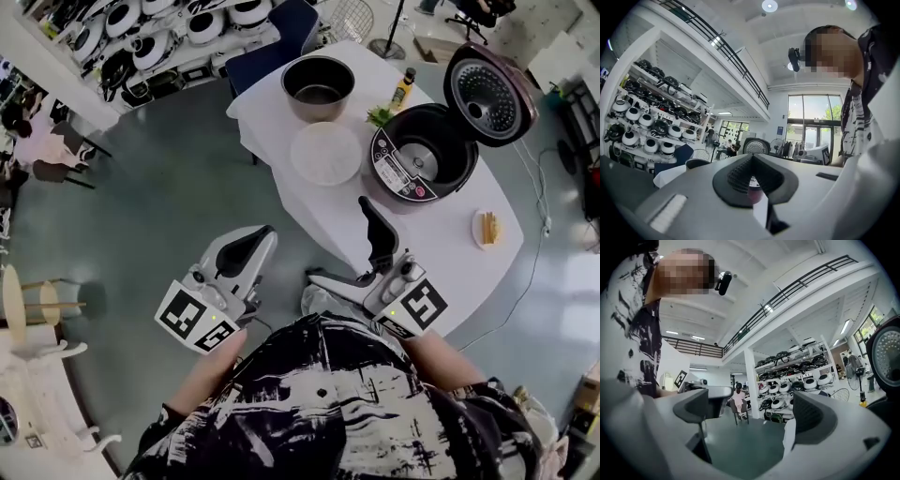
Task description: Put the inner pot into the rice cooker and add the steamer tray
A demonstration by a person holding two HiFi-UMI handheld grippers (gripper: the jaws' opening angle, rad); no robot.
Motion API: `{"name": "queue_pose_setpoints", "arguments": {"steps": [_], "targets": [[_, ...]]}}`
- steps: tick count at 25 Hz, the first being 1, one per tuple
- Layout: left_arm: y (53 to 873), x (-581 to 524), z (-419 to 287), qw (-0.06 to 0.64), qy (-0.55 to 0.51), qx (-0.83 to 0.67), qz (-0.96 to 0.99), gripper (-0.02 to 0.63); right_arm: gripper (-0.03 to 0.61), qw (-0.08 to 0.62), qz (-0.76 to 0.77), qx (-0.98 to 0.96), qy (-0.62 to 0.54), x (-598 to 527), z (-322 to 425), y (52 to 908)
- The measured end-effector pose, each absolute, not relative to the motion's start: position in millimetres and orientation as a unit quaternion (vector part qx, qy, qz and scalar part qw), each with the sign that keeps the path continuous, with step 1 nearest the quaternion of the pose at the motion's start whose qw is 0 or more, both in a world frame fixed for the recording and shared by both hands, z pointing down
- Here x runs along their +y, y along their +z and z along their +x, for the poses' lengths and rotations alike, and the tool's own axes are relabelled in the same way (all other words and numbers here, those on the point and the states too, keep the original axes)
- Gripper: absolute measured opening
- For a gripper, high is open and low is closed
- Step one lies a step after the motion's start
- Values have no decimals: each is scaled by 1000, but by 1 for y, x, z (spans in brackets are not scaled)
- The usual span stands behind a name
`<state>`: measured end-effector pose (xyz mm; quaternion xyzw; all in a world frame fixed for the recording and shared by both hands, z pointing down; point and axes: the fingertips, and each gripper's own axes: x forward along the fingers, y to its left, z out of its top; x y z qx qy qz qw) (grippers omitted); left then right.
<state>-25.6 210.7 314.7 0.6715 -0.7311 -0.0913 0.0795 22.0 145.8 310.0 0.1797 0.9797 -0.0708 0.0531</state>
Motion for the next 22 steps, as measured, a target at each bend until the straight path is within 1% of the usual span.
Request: {"name": "queue_pose_setpoints", "arguments": {"steps": [6,12,17,22], "targets": [[314,116,-79,82,-77,-698,707,5,515,41,149,985,-80,71,-24,325],[317,50,-99,92,-67,-643,757,5,515,45,81,990,-103,32,-19,325],[320,-15,-101,98,-64,-558,821,5,515,43,-24,994,-94,-9,-11,330],[326,-63,-115,103,-68,-484,866,5,515,37,-111,990,-81,-48,-28,336]]}}
